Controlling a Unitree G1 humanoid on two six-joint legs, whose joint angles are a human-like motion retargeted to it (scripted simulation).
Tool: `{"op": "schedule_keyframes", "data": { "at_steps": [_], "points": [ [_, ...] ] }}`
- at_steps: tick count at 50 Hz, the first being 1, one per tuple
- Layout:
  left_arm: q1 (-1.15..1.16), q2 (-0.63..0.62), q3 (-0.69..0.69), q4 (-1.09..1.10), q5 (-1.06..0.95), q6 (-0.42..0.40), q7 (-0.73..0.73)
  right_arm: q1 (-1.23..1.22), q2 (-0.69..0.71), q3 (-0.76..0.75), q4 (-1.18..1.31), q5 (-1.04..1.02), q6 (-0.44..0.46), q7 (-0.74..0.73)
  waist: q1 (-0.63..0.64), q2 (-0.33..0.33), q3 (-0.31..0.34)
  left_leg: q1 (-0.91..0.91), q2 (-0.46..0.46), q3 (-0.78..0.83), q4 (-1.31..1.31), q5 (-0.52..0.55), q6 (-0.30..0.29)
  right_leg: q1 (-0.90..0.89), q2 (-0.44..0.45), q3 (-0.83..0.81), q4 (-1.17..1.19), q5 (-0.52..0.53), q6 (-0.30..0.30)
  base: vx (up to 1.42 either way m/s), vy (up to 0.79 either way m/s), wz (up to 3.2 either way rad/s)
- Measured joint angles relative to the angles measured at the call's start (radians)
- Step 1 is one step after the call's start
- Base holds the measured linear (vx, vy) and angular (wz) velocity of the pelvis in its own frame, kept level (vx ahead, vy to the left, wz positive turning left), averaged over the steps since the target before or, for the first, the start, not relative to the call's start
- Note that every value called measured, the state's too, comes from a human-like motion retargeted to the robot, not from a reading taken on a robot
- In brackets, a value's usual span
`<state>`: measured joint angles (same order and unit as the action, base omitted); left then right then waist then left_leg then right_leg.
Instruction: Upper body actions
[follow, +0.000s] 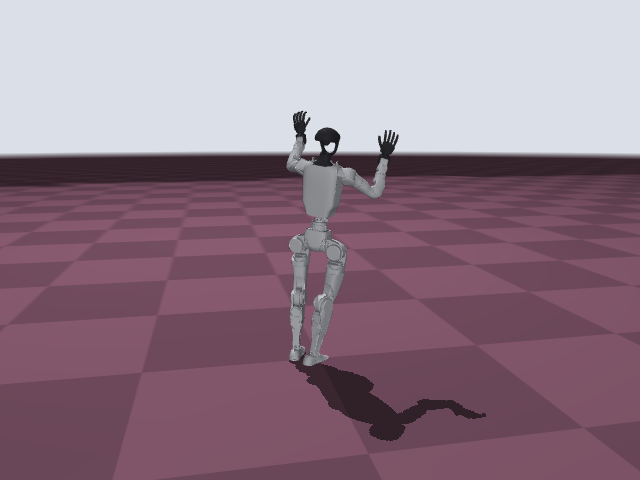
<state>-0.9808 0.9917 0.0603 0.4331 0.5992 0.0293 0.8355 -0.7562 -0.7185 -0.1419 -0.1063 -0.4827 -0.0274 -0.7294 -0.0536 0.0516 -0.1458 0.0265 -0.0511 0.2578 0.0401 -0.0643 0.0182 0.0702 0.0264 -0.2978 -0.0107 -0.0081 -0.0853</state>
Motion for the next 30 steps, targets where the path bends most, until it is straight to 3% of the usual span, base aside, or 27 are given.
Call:
{"op": "schedule_keyframes", "data": {
  "at_steps": [3, 9, 13, 18, 30],
  "points": [
    [-0.055, 0.002, -0.092, -0.097, 0.137, -0.045, -0.016, -0.033, -0.058, 0.082, -0.068, -0.085, -0.033, -0.049, 0.002, 0.0, 0.0, -0.003, 0.0, -0.005, 0.001, 0.001, 0.0, 0.0, -0.002, -0.005, 0.0, 0.0, 0.001, 0.0, 0.0, 0.0],
    [-0.172, -0.052, -0.266, -0.256, 0.133, -0.166, -0.194, -0.13, -0.131, 0.264, -0.164, -0.251, -0.077, -0.113, 0.011, -0.002, 0.007, -0.001, 0.0, -0.004, 0.003, 0.002, 0.001, 0.002, -0.002, -0.004, 0.001, 0.002, 0.001, 0.0, 0.0, 0.0],
    [-0.209, -0.071, -0.298, -0.317, 0.17, -0.163, -0.23, -0.177, -0.134, 0.333, -0.173, -0.315, -0.077, -0.126, 0.011, -0.004, 0.015, 0.004, 0.002, 0.002, 0.002, 0.002, 0.001, 0.003, -0.001, 0.001, 0.002, 0.004, 0.001, 0.0, 0.0, 0.0],
    [-0.179, -0.08, -0.23, -0.307, 0.175, -0.129, -0.198, -0.165, -0.107, 0.293, -0.132, -0.343, -0.041, -0.115, 0.008, -0.004, 0.023, 0.006, 0.003, 0.007, 0.002, 0.001, 0.0, 0.001, -0.002, 0.008, 0.004, 0.008, 0.0, 0.0, 0.0, 0.0],
    [0.027, -0.125, 0.085, -0.018, -0.112, -0.127, -0.055, 0.012, -0.016, 0.021, 0.059, -0.214, 0.027, -0.04, -0.008, 0.003, 0.002, -0.004, 0.002, 0.004, 0.002, 0.002, 0.0, -0.008, -0.003, 0.004, 0.003, 0.007, 0.001, 0.0, 0.0, 0.0]
  ]
}}
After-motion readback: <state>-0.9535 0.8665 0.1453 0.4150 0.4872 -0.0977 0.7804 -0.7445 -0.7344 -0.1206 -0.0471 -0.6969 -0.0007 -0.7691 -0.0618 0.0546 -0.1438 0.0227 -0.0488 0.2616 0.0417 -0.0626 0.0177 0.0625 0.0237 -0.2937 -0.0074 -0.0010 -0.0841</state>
